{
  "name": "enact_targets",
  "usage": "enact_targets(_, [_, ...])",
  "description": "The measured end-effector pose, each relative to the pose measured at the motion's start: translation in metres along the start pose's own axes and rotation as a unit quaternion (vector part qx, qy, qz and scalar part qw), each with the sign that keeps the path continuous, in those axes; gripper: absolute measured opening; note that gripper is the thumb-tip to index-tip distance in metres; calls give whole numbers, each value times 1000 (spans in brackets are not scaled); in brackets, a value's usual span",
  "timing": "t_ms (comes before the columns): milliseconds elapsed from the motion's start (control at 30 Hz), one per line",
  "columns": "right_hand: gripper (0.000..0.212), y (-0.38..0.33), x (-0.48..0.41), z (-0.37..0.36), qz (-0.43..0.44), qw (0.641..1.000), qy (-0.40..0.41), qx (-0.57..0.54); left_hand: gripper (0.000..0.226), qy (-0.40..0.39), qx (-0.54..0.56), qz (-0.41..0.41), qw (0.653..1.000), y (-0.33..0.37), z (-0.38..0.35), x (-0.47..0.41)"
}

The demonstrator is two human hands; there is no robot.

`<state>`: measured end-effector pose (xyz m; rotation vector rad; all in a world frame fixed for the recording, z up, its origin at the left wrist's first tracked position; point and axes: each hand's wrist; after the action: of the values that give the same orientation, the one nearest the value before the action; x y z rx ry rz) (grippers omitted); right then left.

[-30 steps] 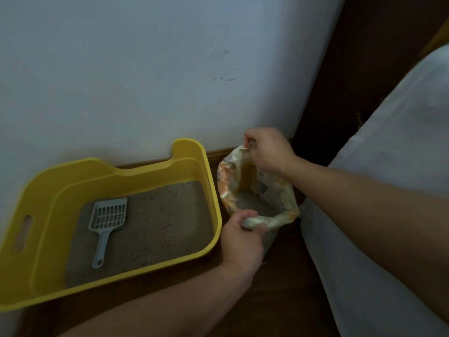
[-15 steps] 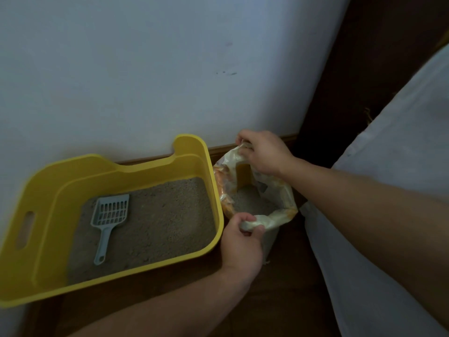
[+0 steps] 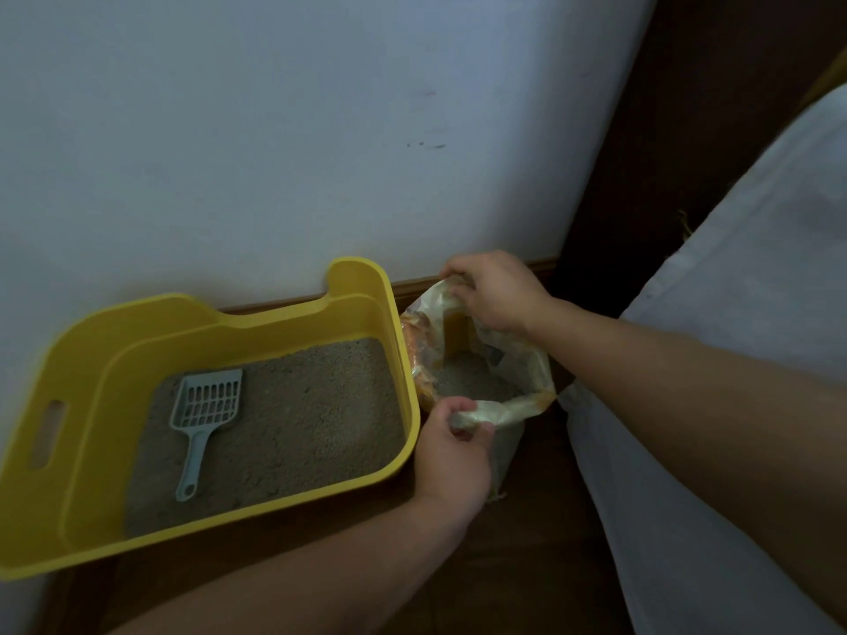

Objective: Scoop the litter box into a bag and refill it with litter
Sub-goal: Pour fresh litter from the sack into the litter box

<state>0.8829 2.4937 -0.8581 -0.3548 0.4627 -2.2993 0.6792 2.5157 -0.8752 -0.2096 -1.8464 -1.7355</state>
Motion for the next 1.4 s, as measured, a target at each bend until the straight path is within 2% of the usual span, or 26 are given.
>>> enact_targets(333, [29, -2, -3, 0, 2, 1000, -11, 4, 30, -25, -5, 21, 999, 4, -1, 0])
enact_targets(600, [32, -6, 1, 7, 7, 1000, -4, 1, 29, -52, -19, -2, 998, 12, 1, 2])
enact_targets(1033, [32, -23, 18, 30, 16, 999, 6, 29, 35, -54, -25, -36, 998, 22, 6, 6])
enact_targets(1400, [37, -60, 41, 55, 60, 995, 9, 83, 30, -11, -43, -77, 996, 42, 37, 13])
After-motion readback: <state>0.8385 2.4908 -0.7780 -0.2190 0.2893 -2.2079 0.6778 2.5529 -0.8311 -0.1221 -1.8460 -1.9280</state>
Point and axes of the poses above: each hand's wrist, its own x-axis away from the middle knuckle, its own z-axis out of the back of the hand, y = z × x, and after that the axes turned 12 degrees about -y, right-handed
